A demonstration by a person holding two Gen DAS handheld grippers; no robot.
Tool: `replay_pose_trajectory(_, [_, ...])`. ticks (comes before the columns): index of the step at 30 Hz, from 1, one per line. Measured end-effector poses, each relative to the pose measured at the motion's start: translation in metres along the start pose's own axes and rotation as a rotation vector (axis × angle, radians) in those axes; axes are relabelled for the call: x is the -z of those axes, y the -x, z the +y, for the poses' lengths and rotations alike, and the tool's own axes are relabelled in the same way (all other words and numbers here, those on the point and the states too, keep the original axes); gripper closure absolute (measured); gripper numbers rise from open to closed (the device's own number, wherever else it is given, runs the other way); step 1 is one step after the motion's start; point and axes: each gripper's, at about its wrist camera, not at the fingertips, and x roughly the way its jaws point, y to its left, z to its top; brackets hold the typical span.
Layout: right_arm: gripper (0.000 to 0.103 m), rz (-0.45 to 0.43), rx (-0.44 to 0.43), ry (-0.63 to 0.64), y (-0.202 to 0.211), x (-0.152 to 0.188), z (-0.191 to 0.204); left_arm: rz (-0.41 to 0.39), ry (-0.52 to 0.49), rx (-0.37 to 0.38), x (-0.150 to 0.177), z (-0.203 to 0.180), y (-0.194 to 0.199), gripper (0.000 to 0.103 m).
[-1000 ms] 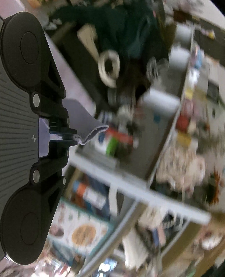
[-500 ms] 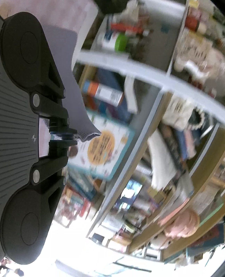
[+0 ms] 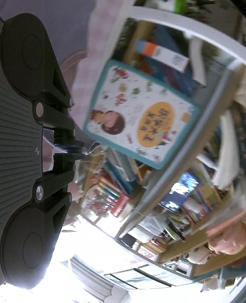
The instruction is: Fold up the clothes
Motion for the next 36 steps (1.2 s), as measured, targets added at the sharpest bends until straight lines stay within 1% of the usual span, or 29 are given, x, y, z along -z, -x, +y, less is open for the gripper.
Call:
replay_pose_trajectory(3, [0.0,0.0,0.0,0.0,0.0,0.0,0.0,0.041,-0.023,-0.016,0.007,-0.002,-0.012,0.099])
replay_pose_trajectory(5, [0.0,0.0,0.0,0.0,0.0,0.0,0.0,0.064,-0.041,-0.043,0.01,-0.005,-0.016,0.092])
replay_pose_trajectory(6, [0.0,0.0,0.001,0.0,0.0,0.0,0.0,0.071,-0.053,-0.048,0.011,-0.007,-0.016,0.081])
replay_pose_trajectory(7, [0.0,0.0,0.001,0.001,0.0,0.0,0.0,0.077,-0.066,-0.05,0.012,-0.008,-0.013,0.074])
replay_pose_trajectory(8, [0.0,0.0,0.001,0.001,0.0,0.0,0.0,0.076,-0.088,-0.053,0.013,-0.009,-0.008,0.057])
replay_pose_trajectory(9, [0.0,0.0,0.002,0.001,0.0,0.001,0.0,0.072,-0.111,-0.057,0.013,-0.01,-0.002,0.045])
replay_pose_trajectory(10, [0.0,0.0,0.002,0.002,0.0,0.001,0.0,0.069,-0.134,-0.06,0.013,-0.011,0.004,0.043])
replay_pose_trajectory(12, [0.0,0.0,0.002,0.003,-0.001,0.001,0.0,0.063,-0.188,-0.078,0.014,-0.013,0.016,0.042])
replay_pose_trajectory(13, [0.0,0.0,0.003,0.003,-0.001,0.001,0.0,0.054,-0.224,-0.105,0.016,-0.013,0.024,0.042])
replay_pose_trajectory(16, [0.0,0.0,0.004,0.005,-0.001,0.001,0.001,0.009,-0.338,-0.224,0.025,-0.006,0.054,0.042])
replay_pose_trajectory(18, [0.0,0.0,0.005,0.005,-0.002,0.001,0.001,0.005,-0.406,-0.324,0.034,0.002,0.071,0.042])
replay_pose_trajectory(21, [0.0,-0.003,0.01,0.007,-0.002,0.001,0.002,0.047,-0.476,-0.454,0.051,0.018,0.094,0.038])
replay_pose_trajectory(23, [0.0,-0.012,0.026,-0.001,0.0,0.0,0.001,0.082,-0.489,-0.51,0.061,0.029,0.105,0.037])
replay_pose_trajectory(26, [0.0,-0.034,0.07,-0.023,0.004,-0.001,-0.002,0.131,-0.454,-0.553,0.069,0.045,0.118,0.037])
replay_pose_trajectory(30, [0.003,-0.071,0.19,-0.09,0.015,-0.004,-0.019,0.176,-0.413,-0.584,0.077,0.063,0.13,0.037])
replay_pose_trajectory(31, [0.003,-0.074,0.22,-0.114,0.018,-0.005,-0.025,0.183,-0.414,-0.587,0.078,0.066,0.131,0.037])
replay_pose_trajectory(32, [0.005,-0.072,0.246,-0.136,0.02,-0.004,-0.032,0.189,-0.419,-0.589,0.079,0.068,0.132,0.037])
replay_pose_trajectory(33, [0.013,-0.067,0.268,-0.158,0.021,-0.004,-0.039,0.196,-0.423,-0.592,0.079,0.07,0.132,0.037])
replay_pose_trajectory(34, [0.017,-0.055,0.284,-0.177,0.022,-0.003,-0.045,0.2,-0.421,-0.59,0.08,0.072,0.133,0.038])
replay_pose_trajectory(36, [0.032,-0.025,0.311,-0.215,0.023,-0.001,-0.056,0.207,-0.416,-0.583,0.082,0.076,0.134,0.038])
